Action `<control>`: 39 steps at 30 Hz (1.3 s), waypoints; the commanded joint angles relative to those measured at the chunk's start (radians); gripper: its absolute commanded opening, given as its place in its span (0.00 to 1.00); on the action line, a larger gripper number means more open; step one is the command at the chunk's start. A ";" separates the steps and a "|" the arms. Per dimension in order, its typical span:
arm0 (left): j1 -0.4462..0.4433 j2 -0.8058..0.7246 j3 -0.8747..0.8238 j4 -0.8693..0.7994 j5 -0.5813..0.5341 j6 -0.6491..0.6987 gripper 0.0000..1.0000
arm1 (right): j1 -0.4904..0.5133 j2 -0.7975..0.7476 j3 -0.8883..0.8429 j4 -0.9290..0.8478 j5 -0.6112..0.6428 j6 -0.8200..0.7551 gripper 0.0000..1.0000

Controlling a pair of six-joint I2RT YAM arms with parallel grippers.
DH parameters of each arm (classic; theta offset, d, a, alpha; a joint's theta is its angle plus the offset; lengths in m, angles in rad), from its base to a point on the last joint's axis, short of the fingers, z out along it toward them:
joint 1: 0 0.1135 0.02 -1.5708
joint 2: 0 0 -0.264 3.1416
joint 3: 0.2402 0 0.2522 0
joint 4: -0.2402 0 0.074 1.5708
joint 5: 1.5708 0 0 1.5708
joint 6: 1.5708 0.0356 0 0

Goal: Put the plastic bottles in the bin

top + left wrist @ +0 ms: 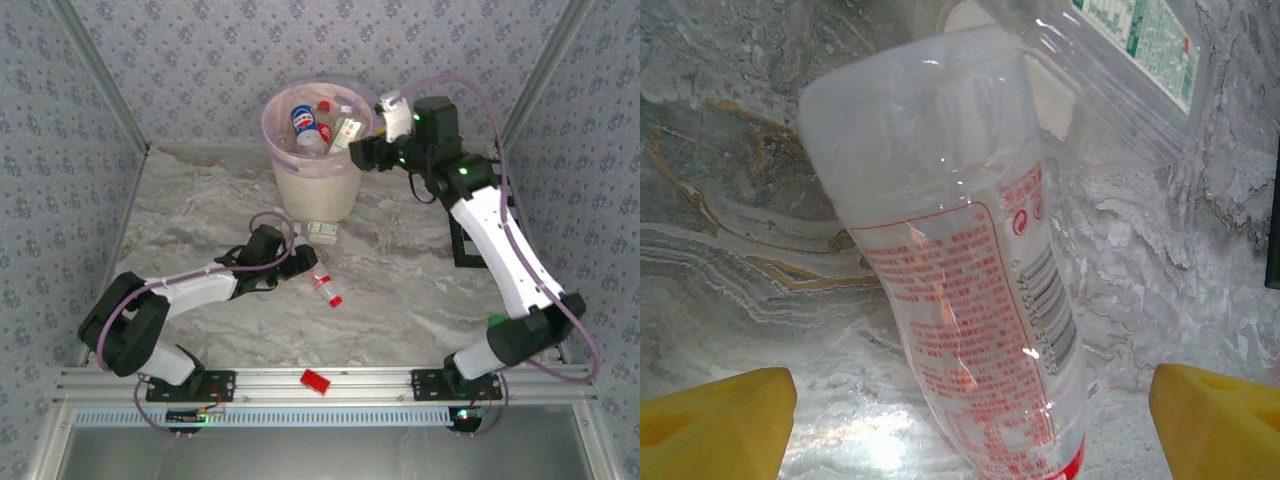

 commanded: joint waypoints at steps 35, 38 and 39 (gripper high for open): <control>-0.017 -0.293 0.245 -0.175 0.127 0.655 0.48 | -0.147 -0.086 -0.311 0.058 -0.779 0.113 0.75; -0.018 -0.291 0.251 -0.151 0.164 0.681 0.49 | -0.100 -0.062 -0.292 0.070 -0.754 0.115 0.87; -0.017 -0.287 0.252 -0.133 0.189 0.683 0.49 | -0.081 -0.050 -0.286 0.077 -0.747 0.120 0.88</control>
